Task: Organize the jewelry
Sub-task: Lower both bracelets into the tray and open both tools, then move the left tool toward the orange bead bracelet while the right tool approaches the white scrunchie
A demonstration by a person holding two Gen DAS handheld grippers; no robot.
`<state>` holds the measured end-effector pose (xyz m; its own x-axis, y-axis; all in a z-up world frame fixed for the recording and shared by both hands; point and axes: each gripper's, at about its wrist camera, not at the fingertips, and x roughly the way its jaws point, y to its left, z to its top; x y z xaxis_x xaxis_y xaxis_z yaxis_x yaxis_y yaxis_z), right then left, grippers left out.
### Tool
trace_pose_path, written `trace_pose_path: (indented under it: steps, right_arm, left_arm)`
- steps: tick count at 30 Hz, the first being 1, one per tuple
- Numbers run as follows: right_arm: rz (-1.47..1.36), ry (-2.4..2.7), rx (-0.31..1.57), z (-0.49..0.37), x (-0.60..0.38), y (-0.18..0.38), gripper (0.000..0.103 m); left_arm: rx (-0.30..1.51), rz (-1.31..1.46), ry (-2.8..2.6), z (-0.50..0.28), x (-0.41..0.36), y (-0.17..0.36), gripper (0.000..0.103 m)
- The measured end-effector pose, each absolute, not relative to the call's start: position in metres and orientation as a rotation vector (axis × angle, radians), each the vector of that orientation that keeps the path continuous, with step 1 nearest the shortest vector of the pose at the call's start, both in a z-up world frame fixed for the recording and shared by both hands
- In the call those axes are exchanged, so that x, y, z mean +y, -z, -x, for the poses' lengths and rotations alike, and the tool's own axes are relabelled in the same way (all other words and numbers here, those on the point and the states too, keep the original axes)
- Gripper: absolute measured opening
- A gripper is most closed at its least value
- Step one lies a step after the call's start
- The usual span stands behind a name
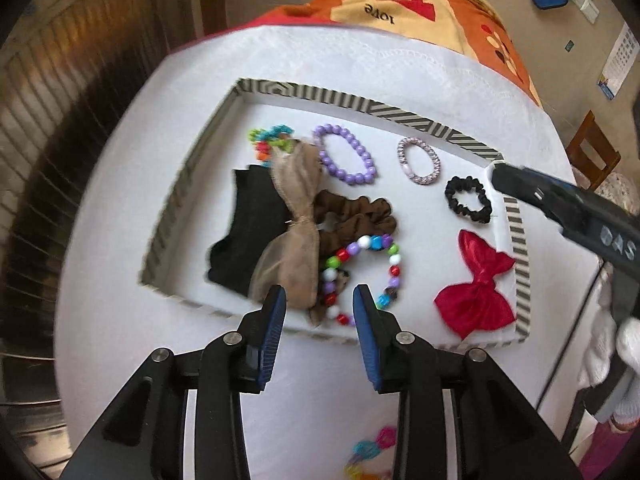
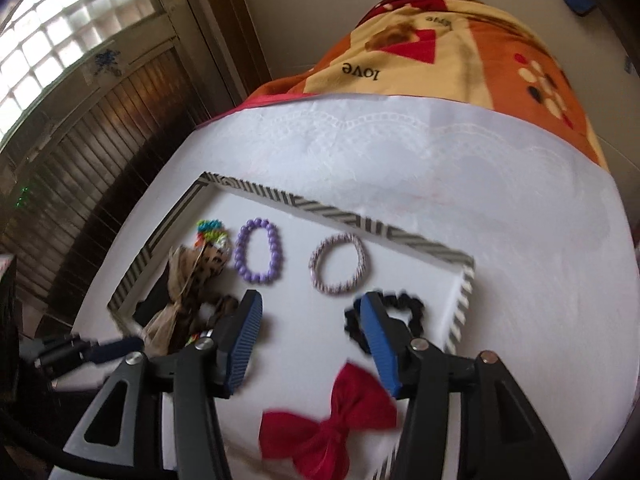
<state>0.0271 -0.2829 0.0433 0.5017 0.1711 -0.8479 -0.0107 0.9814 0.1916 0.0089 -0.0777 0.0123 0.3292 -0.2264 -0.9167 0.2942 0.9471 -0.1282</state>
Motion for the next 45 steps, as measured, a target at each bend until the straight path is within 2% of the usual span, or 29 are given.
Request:
trace_pose_path:
  steps: [25,35,45]
  right_arm:
    - [-0.185,-0.024,1.028,0.192,-0.219,-0.076,0.064]
    - [-0.221,-0.038,1.093,0.239,-0.204,-0.058,0.064]
    - [-0.215,-0.192,1.203,0.264,-0.166,-0.022,0.069]
  left_arm:
    - [1.057,-0.175,0.423,0.098,-0.041,-0.055,0.015]
    - [1.112,-0.156,0.451,0.110,-0.033,-0.046,0.015]
    - [1.260,-0.115,0.505,0.111,-0.044,-0.005,0.015]
